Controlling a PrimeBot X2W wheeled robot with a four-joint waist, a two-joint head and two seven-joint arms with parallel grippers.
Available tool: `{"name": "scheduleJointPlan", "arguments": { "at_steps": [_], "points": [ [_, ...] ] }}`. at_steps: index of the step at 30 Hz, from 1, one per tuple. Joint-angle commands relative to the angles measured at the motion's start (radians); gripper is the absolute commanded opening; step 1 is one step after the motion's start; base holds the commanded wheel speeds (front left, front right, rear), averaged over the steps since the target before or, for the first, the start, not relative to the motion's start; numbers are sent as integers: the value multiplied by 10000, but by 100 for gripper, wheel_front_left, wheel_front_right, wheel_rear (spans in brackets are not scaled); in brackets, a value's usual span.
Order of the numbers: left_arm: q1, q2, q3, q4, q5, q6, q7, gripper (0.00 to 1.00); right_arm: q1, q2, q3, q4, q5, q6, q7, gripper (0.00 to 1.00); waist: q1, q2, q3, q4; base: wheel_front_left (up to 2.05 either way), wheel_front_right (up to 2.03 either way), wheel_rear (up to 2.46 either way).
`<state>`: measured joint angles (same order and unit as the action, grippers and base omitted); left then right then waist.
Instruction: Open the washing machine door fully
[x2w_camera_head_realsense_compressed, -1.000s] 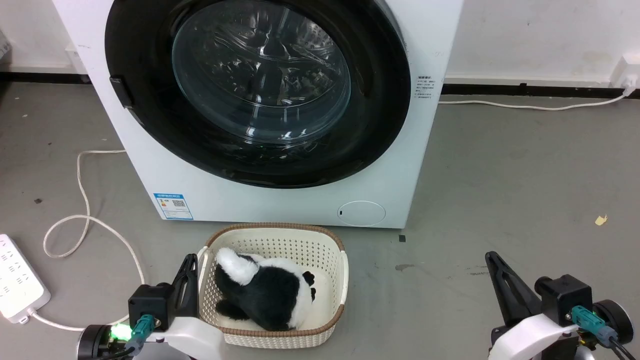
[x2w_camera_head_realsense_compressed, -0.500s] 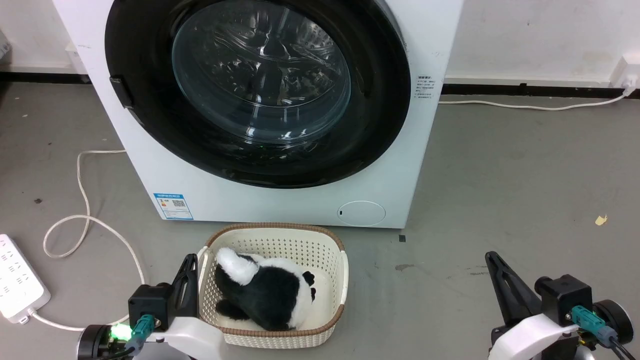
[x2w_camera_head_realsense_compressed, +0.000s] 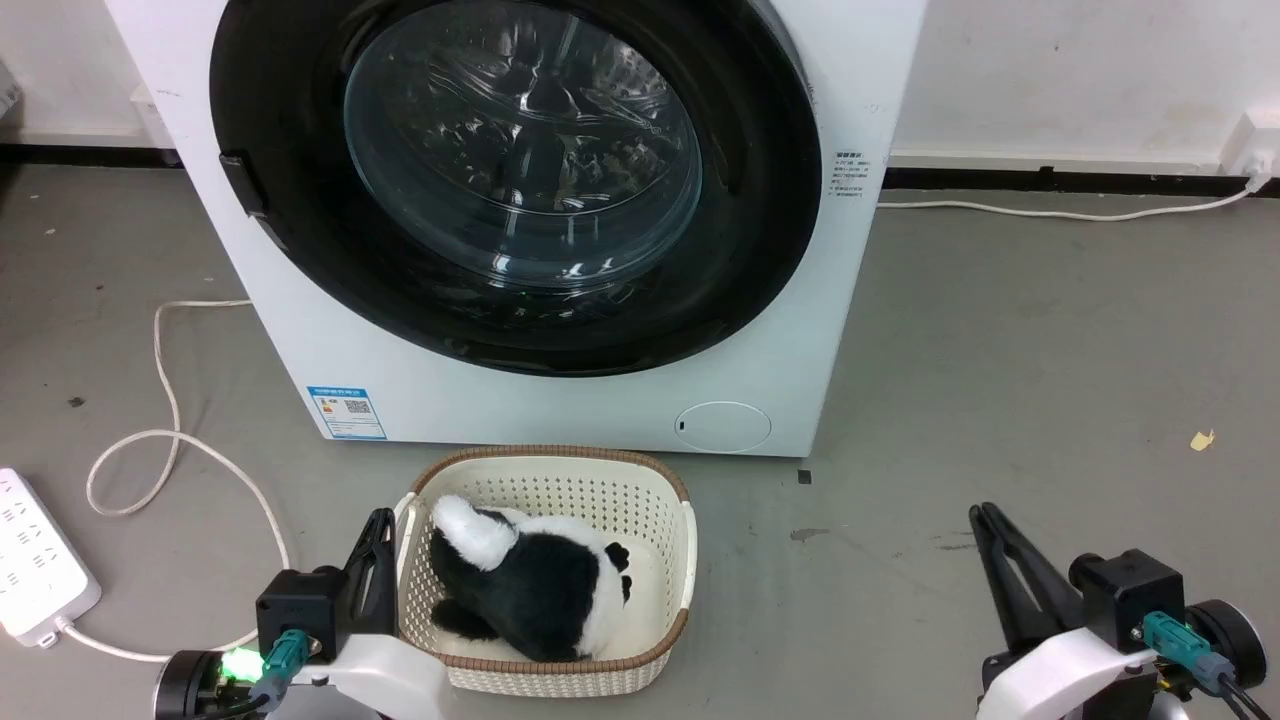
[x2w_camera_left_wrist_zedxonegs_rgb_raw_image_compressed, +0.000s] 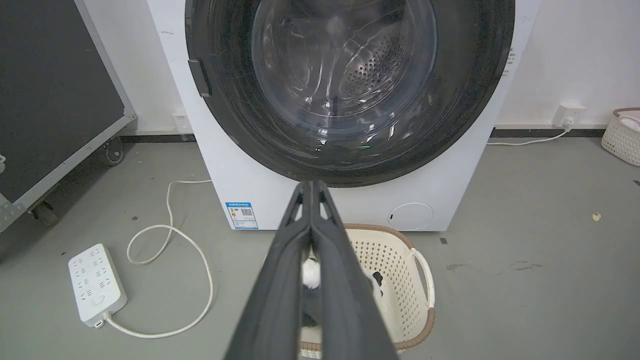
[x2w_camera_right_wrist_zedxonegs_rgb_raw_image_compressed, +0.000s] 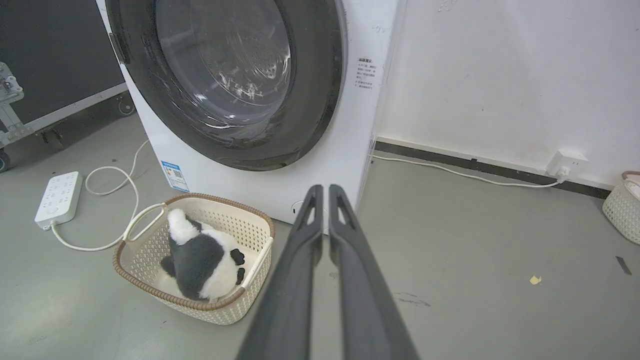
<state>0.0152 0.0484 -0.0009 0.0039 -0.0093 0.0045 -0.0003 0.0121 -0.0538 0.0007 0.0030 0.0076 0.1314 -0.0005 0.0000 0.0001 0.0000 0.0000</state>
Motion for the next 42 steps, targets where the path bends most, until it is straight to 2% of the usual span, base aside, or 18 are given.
{"name": "scheduleJointPlan", "arguments": {
  "at_steps": [1,2,3,19,30,42],
  "points": [
    [4,0,-3,2,-12,8,-2,0,1,0,2,2,9,0,-4,0,0,-1,0,0,0,0,0],
    [7,-2,-4,5,-13,12,-5,0,3,0,2,2,10,0,-5,0,0,-1,1,0,0,0,0],
    [7,-2,-4,6,-14,13,-6,100,3,0,5,2,11,0,-6,100,0,-1,1,0,0,0,0],
    [-10,1,-202,66,-26,124,-333,100,19,5,-22,-23,159,-1,-333,100,0,-1,91,11,0,0,0],
    [-235,2,-440,19,-85,239,-563,100,-216,-34,-67,-240,155,-2,-563,100,0,-1,556,178,0,0,0],
    [-678,4,-764,-113,-181,451,-814,100,-1128,-701,-54,-513,713,-2,-441,100,0,-1,1361,463,0,0,0]
  ]
}}
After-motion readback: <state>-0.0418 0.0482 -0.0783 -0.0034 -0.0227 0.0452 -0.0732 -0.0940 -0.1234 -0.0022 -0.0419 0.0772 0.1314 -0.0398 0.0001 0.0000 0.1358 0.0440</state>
